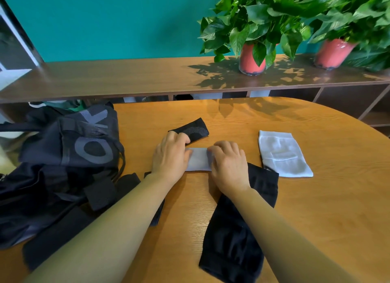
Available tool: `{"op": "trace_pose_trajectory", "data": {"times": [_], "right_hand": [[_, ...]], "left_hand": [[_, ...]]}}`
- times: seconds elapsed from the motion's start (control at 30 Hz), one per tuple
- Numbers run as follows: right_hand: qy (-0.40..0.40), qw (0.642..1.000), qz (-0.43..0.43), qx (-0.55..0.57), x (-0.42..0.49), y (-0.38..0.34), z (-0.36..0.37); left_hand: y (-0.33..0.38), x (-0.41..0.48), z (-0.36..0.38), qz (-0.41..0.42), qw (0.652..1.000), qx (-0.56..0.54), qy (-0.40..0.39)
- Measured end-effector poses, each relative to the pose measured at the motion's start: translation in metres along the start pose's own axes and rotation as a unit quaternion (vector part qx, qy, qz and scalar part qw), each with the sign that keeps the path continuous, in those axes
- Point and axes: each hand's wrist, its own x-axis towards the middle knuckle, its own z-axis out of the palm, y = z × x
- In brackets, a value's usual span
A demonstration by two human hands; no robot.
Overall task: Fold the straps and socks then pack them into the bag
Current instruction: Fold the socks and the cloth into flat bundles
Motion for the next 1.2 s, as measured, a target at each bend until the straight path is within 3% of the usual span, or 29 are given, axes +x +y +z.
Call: {"op": "trace_pose_trajectory", "data": {"times": [0.1,0.17,0.33,0.43,0.53,0.7,1.2], "right_hand": [[-0.056,0.996,-0.067,-0.034,-0.011,-0.002,-0.003],[-0.102,0.990,-0.073,-0.070,-0.016,0.001,-0.001],[-0.145,0.987,-0.036,-0.058,-0.011,0.008,-0.003],[-0.179,0.983,-0.026,-0.019,-0.005,0.010,-0.001],[-0.199,0.980,-0.023,0.011,0.003,0.014,0.007],[-0.231,0.972,0.018,0.046,0.017,0.013,0.022],[-0.345,0.938,-0.015,-0.022,0.047,0.008,0.025]], "left_hand": [[-0.001,-0.008,-0.002,0.070,0.997,0.032,0.032],[-0.002,-0.013,-0.004,0.082,0.996,0.042,0.012],[-0.003,-0.022,-0.004,0.123,0.982,0.053,-0.135],[-0.004,-0.022,0.002,0.087,0.965,0.064,-0.239],[-0.005,-0.016,0.009,0.042,0.956,0.073,-0.281],[-0.002,-0.004,0.016,0.001,0.952,0.090,-0.293],[-0.002,0.008,0.009,-0.008,0.940,0.172,-0.294]]}}
